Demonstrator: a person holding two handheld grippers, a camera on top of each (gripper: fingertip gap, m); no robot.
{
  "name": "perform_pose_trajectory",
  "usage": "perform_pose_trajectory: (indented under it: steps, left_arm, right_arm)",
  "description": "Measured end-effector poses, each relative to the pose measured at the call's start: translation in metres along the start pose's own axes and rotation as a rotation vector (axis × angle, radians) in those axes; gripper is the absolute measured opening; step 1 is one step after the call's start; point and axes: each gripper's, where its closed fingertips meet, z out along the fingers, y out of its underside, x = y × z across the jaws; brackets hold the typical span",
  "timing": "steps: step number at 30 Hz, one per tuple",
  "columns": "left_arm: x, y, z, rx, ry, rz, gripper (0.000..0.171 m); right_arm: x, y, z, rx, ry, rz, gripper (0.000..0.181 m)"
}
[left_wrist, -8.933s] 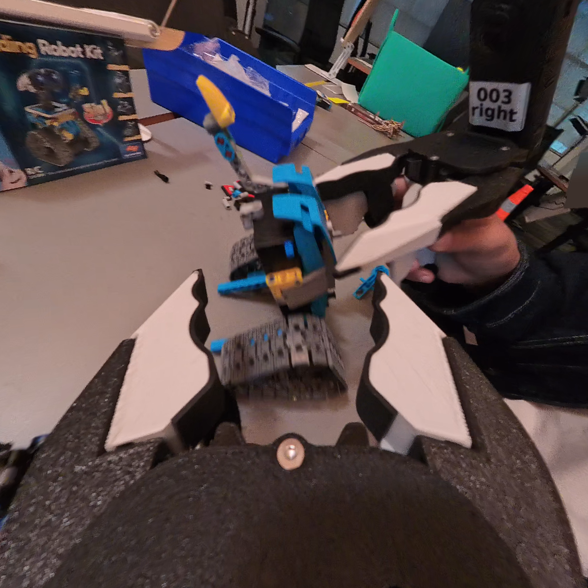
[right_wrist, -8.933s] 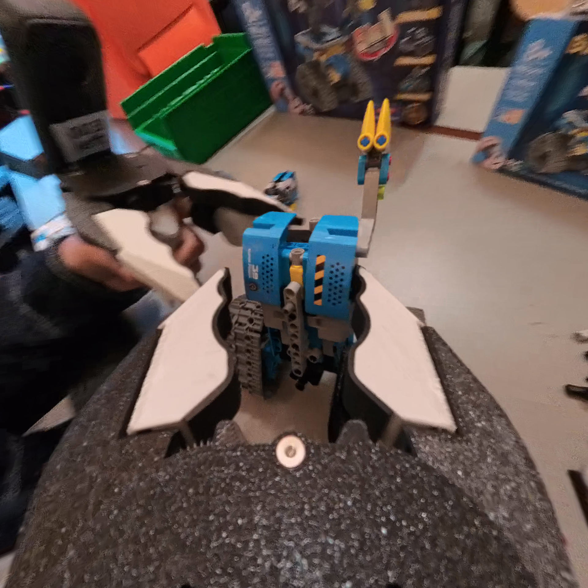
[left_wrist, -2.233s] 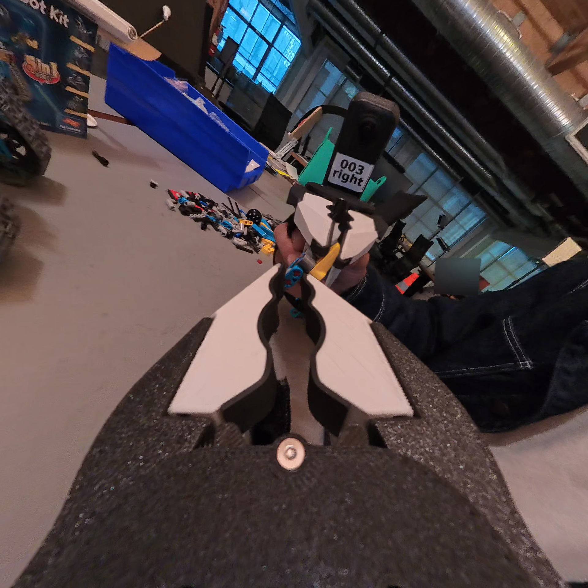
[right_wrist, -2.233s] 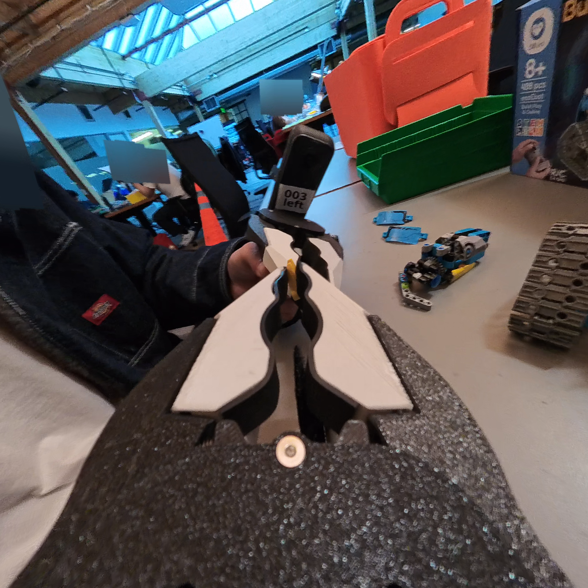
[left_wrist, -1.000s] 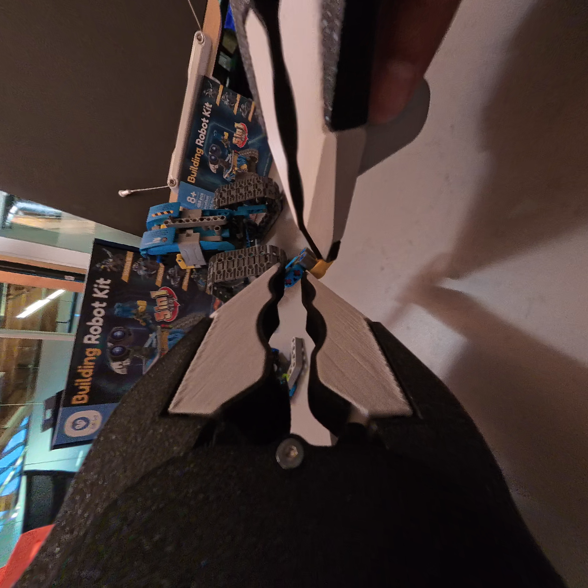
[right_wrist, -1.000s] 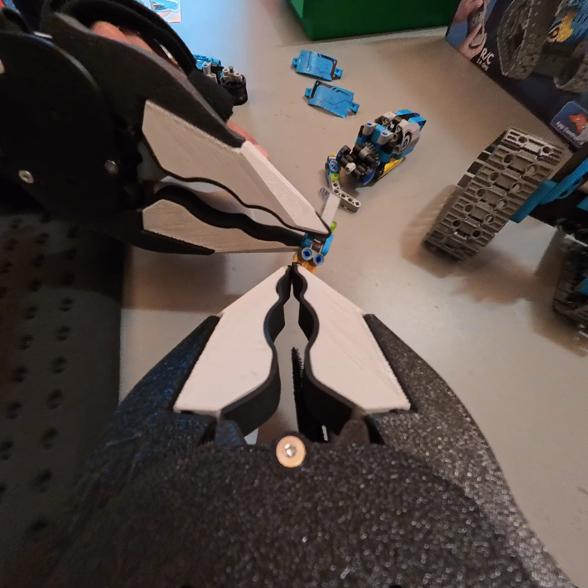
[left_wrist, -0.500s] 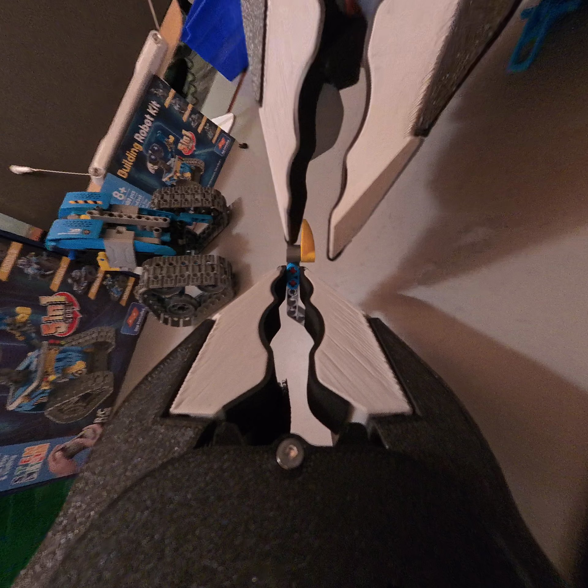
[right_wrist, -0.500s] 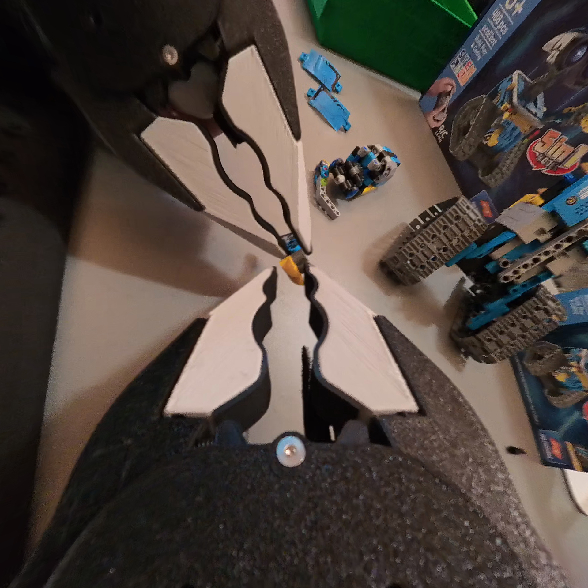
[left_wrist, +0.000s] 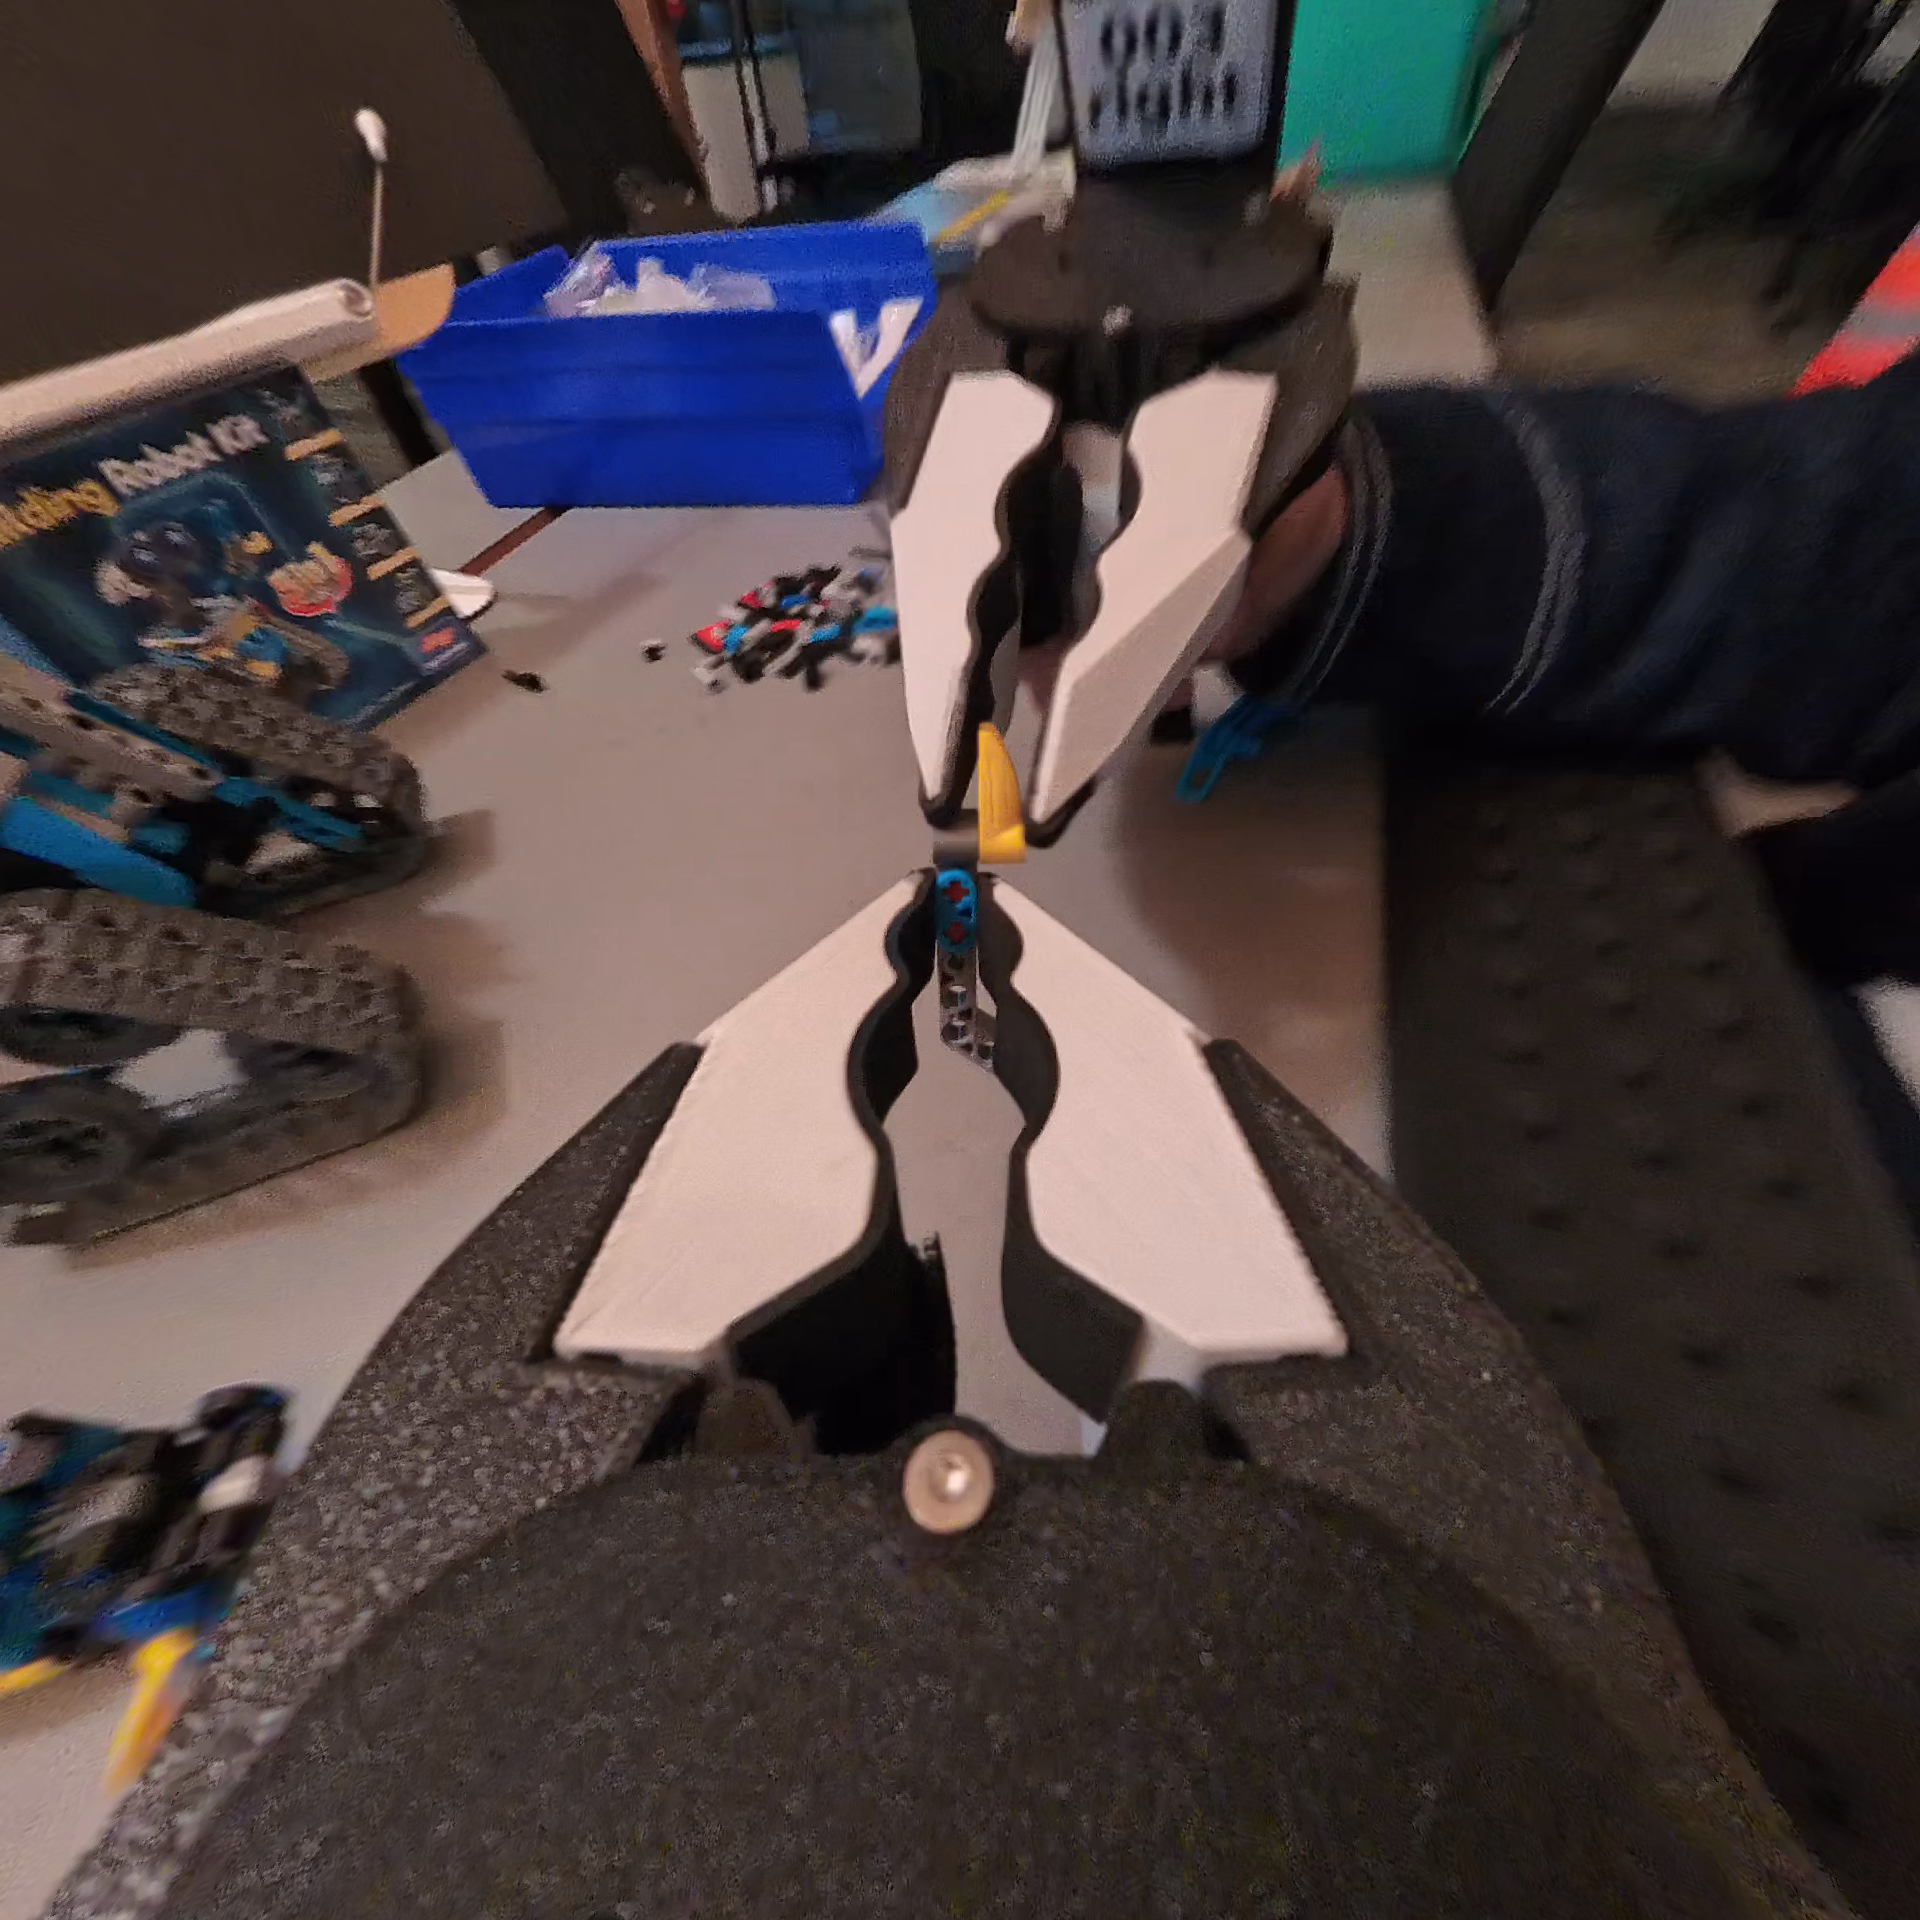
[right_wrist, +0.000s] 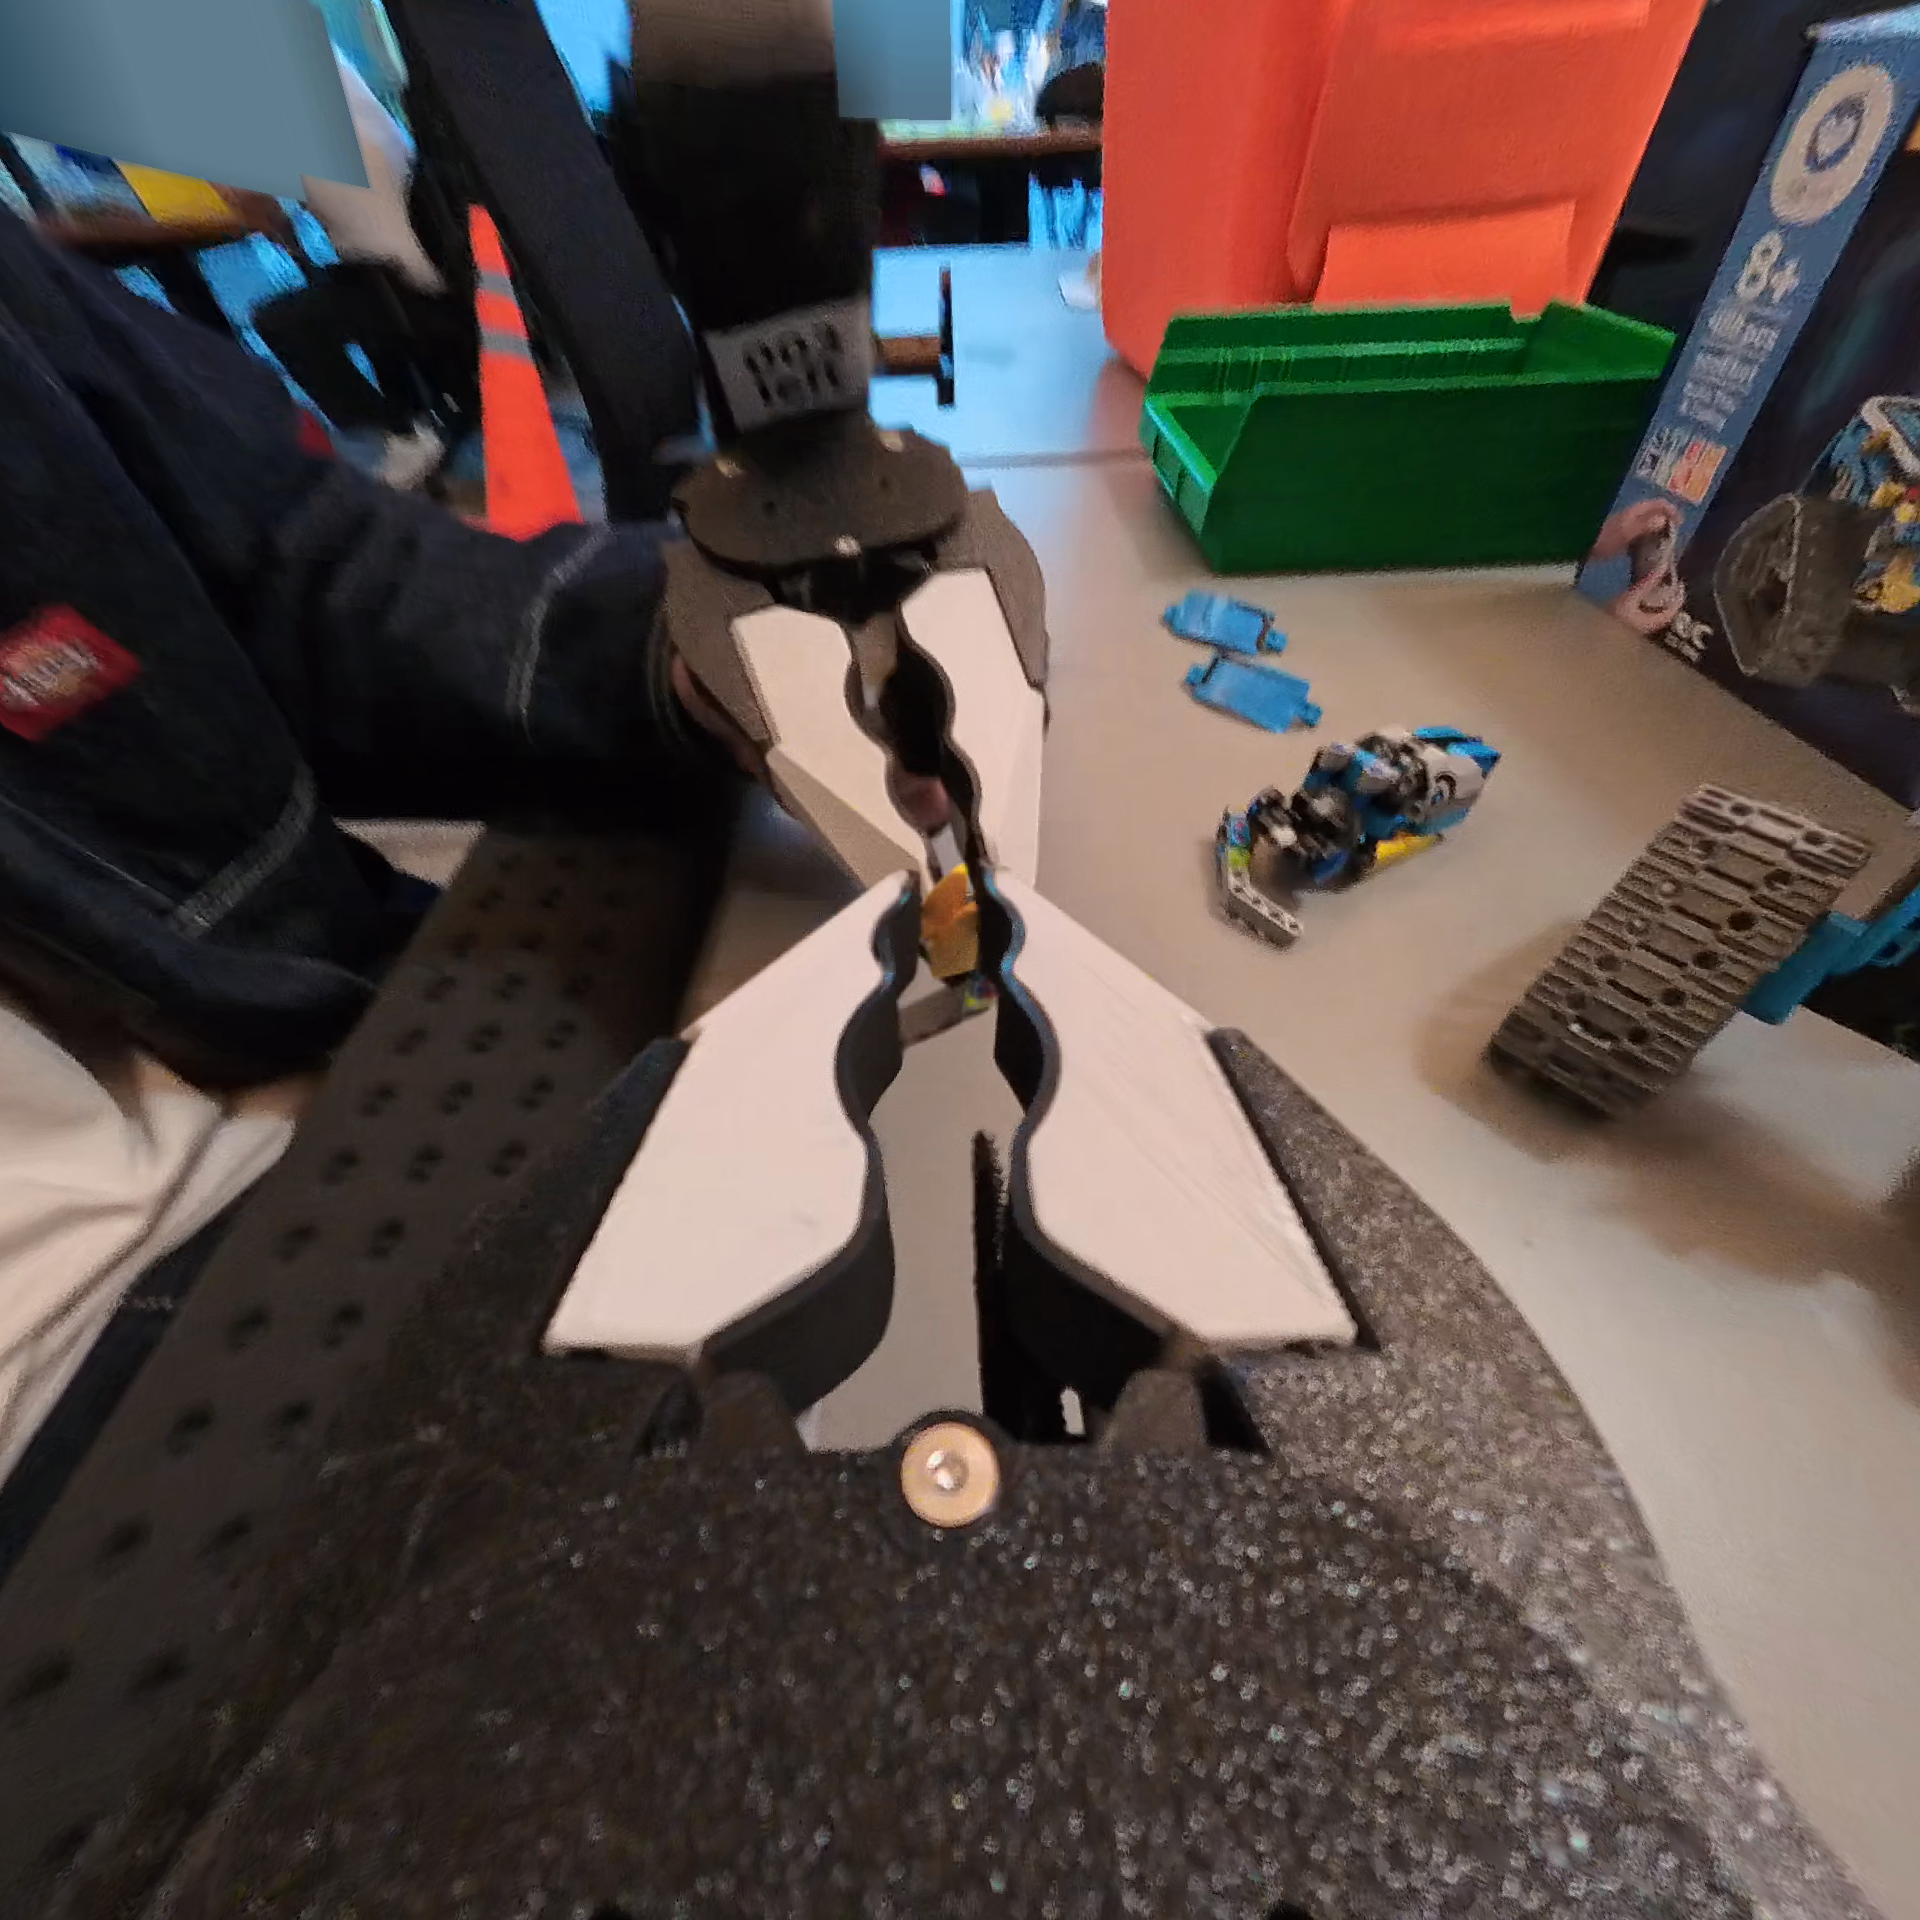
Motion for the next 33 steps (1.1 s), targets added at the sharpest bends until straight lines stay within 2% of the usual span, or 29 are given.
perform_pose_trajectory:
  steps: [5, 7, 10, 16, 18, 21, 22, 24, 25, 27, 28, 31, 33]
  left_arm:
    - [-0.003, -0.016, -0.001, 0.126, 0.081, -0.308, 0.005]
    - [-0.009, -0.021, -0.003, 0.191, 0.112, -0.463, 0.006]
    - [-0.011, -0.020, -0.002, 0.226, 0.148, -0.585, 0.006]
    - [-0.005, -0.015, 0.003, 0.174, 0.133, -0.530, 0.006]
    - [-0.001, -0.024, 0.001, 0.193, 0.141, -0.446, 0.005]
    - [-0.007, -0.020, -0.001, 0.169, 0.059, -0.349, 0.007]
    - [-0.009, -0.020, -0.001, 0.169, 0.044, -0.348, 0.009]
    - [-0.011, -0.017, 0.002, 0.151, 0.049, -0.372, 0.029]
    - [-0.012, -0.017, 0.002, 0.150, 0.043, -0.368, 0.030]
    - [-0.007, -0.017, 0.002, 0.145, 0.056, -0.314, 0.023]
    - [-0.002, -0.018, 0.001, 0.148, 0.077, -0.297, 0.006]
    - [-0.004, -0.017, 0.001, 0.153, 0.086, -0.349, 0.006]
    - [-0.001, -0.022, -0.001, 0.205, 0.170, -0.482, 0.005]
  right_arm:
    - [0.003, -0.019, 0.000, 0.165, -0.082, 0.190, 0.005]
    - [0.002, -0.022, 0.002, 0.195, -0.107, 0.255, 0.003]
    - [0.004, -0.021, 0.002, 0.220, -0.139, 0.323, 0.003]
    - [0.000, -0.015, -0.001, 0.197, -0.188, 0.292, 0.002]
    - [0.010, -0.028, -0.008, 0.297, -0.229, 0.419, 0.003]
    - [0.014, -0.026, -0.004, 0.309, -0.248, 0.537, 0.003]
    - [0.015, -0.028, -0.004, 0.331, -0.258, 0.577, 0.004]
    - [0.015, -0.029, -0.004, 0.334, -0.287, 0.625, 0.004]
    - [0.011, -0.026, -0.002, 0.305, -0.301, 0.623, 0.004]
    - [0.007, -0.024, 0.002, 0.275, -0.306, 0.614, 0.004]
    - [0.006, -0.025, 0.002, 0.276, -0.312, 0.613, 0.004]
    - [0.007, -0.024, 0.003, 0.273, -0.283, 0.587, 0.004]
    - [0.003, -0.028, 0.002, 0.269, -0.263, 0.509, 0.004]
